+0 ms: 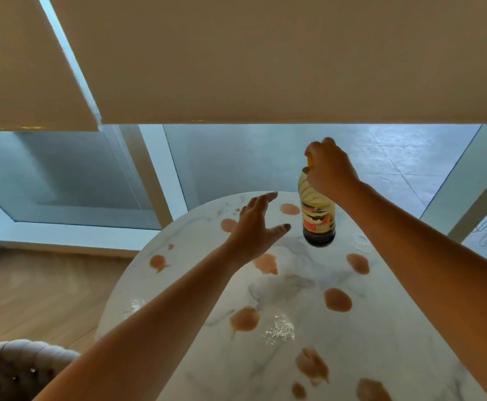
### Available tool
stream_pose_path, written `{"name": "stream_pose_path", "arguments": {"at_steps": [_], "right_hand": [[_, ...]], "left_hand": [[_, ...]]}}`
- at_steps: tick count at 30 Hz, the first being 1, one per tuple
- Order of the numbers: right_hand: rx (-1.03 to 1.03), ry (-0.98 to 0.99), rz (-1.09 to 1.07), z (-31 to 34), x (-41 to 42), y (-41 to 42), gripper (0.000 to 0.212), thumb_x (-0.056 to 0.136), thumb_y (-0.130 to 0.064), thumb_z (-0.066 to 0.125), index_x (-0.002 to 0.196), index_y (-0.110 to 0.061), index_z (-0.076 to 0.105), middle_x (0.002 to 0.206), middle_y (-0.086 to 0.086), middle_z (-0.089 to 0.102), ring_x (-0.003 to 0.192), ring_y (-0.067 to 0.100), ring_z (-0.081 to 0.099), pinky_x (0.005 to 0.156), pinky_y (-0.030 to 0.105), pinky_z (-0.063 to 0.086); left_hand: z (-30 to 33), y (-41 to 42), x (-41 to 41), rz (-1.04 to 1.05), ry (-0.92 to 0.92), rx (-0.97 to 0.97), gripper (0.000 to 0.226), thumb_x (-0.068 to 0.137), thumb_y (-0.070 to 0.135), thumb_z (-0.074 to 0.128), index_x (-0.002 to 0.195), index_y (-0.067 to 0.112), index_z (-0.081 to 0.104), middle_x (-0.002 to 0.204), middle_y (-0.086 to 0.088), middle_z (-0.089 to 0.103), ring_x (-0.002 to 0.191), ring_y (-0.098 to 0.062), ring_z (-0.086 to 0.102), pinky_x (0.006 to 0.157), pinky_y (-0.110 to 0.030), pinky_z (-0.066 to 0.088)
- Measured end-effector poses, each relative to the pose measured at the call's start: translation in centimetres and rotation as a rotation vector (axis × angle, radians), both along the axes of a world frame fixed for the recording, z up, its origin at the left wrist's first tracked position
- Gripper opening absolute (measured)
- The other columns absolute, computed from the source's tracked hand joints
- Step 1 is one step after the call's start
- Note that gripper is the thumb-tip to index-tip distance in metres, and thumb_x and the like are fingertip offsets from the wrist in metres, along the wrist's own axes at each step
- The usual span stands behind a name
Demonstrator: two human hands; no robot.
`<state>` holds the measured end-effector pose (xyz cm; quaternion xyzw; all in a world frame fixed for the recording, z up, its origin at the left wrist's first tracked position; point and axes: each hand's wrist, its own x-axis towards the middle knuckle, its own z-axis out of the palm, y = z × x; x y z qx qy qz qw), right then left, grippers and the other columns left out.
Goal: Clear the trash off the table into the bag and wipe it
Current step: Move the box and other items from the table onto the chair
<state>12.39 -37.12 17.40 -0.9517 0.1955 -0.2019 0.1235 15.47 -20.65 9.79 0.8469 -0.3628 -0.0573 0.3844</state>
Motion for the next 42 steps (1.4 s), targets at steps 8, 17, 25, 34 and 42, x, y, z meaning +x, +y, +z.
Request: {"name": "stream_pose_path", "arguments": {"at_steps": [8, 17, 25, 34, 42], "right_hand": [[-0.019, -0.143, 0.279, 7.1, -2.0, 16.7, 0.036, 0.086, -0.021, 0.063, 0.119, -0.009, 0.053, 0.120, 0.010, 0.050, 0.105, 0.024, 0.052, 0.079, 0.022, 0.033], [0.210, -0.084, 0.700, 2.8, -2.3, 37.9, 0.025, 0.083, -0.008, 0.059, 0.108, -0.006, 0.061, 0.107, 0.011, 0.058, 0.092, 0.023, 0.057, 0.075, 0.022, 0.042], [0.214, 0.099, 0.937, -5.7, -1.6, 51.7, 0.032, 0.087, -0.021, 0.060, 0.118, -0.014, 0.055, 0.113, 0.002, 0.052, 0.084, 0.007, 0.046, 0.062, 0.003, 0.029], [0.206, 0.417, 0.934, -19.2, -1.7, 58.6, 0.024, 0.089, -0.018, 0.057, 0.111, -0.010, 0.057, 0.105, 0.006, 0.047, 0.079, 0.014, 0.053, 0.067, 0.017, 0.041], [0.260, 0.687, 0.917, -27.1, -2.5, 59.7, 0.020, 0.090, -0.012, 0.051, 0.109, -0.006, 0.050, 0.113, 0.013, 0.045, 0.094, 0.028, 0.052, 0.078, 0.034, 0.044]], "left_hand": [[4.7, 11.3, -0.9, 0.090, 0.056, -0.265, 0.085, 0.073, 0.044, 0.072, 0.141, 0.029, 0.024, 0.144, 0.006, 0.035, 0.126, -0.009, 0.039, 0.097, -0.026, 0.039], [3.8, 35.7, -4.5, 0.343, 0.001, -0.066, 0.082, 0.060, 0.046, 0.080, 0.127, 0.041, 0.033, 0.118, 0.017, 0.049, 0.102, 0.003, 0.051, 0.077, -0.009, 0.040], [-2.7, 49.3, -7.3, 0.531, 0.154, 0.038, 0.081, 0.066, 0.047, 0.077, 0.130, 0.036, 0.029, 0.109, 0.026, 0.043, 0.099, 0.011, 0.045, 0.073, -0.001, 0.039], [-15.5, 54.6, -7.3, 0.535, 0.382, 0.140, 0.051, 0.073, 0.029, 0.076, 0.114, 0.027, 0.047, 0.097, 0.018, 0.047, 0.096, -0.006, 0.055, 0.077, -0.010, 0.043], [-22.0, 60.7, -12.1, 0.852, 0.543, -0.050, 0.050, 0.080, -0.014, 0.049, 0.120, 0.014, 0.055, 0.115, 0.005, 0.055, 0.108, -0.007, 0.054, 0.089, -0.009, 0.042]]}}
